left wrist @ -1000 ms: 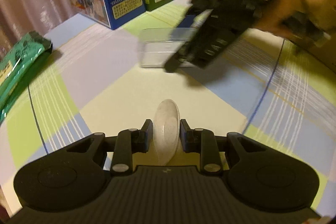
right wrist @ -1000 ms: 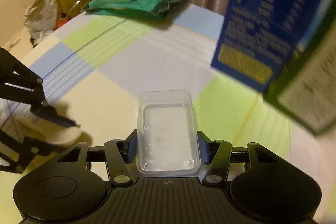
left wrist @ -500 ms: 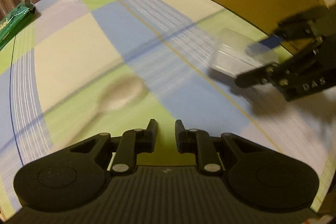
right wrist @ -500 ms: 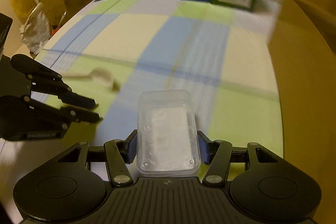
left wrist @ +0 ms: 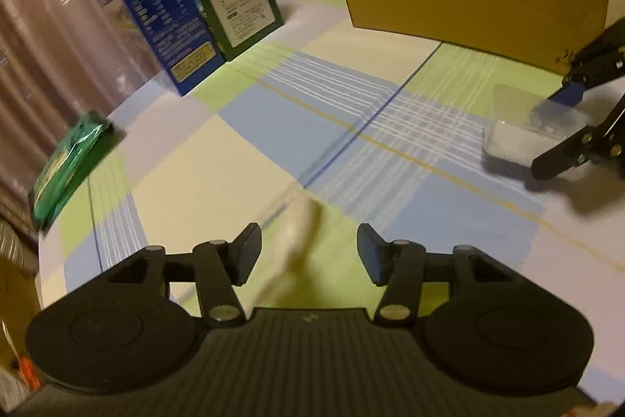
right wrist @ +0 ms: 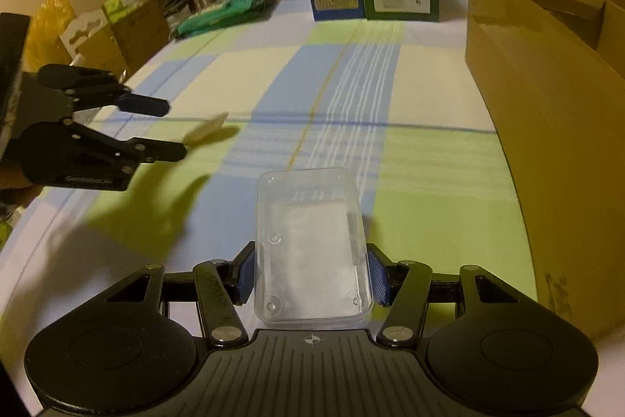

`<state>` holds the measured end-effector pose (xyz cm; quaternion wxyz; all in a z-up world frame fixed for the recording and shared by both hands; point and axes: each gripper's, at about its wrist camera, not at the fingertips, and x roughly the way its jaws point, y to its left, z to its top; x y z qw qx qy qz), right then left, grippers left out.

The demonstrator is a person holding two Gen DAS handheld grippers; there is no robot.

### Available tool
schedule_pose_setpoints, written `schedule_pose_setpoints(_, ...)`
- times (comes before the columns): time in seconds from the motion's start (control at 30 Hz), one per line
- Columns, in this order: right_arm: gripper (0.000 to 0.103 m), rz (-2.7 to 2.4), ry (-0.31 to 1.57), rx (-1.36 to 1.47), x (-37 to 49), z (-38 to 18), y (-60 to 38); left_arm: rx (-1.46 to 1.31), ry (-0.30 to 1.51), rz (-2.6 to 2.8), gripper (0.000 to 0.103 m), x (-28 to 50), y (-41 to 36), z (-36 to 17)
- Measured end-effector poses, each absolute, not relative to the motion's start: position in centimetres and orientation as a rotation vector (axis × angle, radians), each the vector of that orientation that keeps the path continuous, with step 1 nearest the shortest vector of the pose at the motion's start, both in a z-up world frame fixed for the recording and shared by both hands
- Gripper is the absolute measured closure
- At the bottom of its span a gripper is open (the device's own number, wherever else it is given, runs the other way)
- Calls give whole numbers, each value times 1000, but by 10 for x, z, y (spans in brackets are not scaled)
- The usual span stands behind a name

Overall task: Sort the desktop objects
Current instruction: 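Lift the white spoon with the left tool while the right tool lifts the clear tray, then hold the spoon in the left tool and the tray in the right tool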

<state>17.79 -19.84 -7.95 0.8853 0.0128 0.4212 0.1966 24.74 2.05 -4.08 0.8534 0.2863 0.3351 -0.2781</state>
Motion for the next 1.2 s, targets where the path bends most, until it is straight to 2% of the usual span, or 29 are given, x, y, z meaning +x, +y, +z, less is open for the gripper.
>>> schedule_pose_setpoints(0.53, 50, 352, 809, 8, 211, -94, -184, 687, 815, -894, 53, 308, 31, -62)
schedule_pose_setpoints(0.73, 50, 342, 804, 9, 212, -94, -184, 697, 853, -958, 67, 316, 31, -62)
schedule_pose_setpoints(0.77, 50, 342, 804, 9, 211, -94, -184, 684, 864, -959, 74, 318, 32, -61)
schedule_pose_setpoints(0.97, 50, 334, 807, 19, 212, -94, -185, 582, 927, -877, 75, 315, 35, -59)
schedule_pose_setpoints(1.2, 50, 301, 812, 21, 204, -84, -197, 335, 1069, -655, 75, 279, 28, -50)
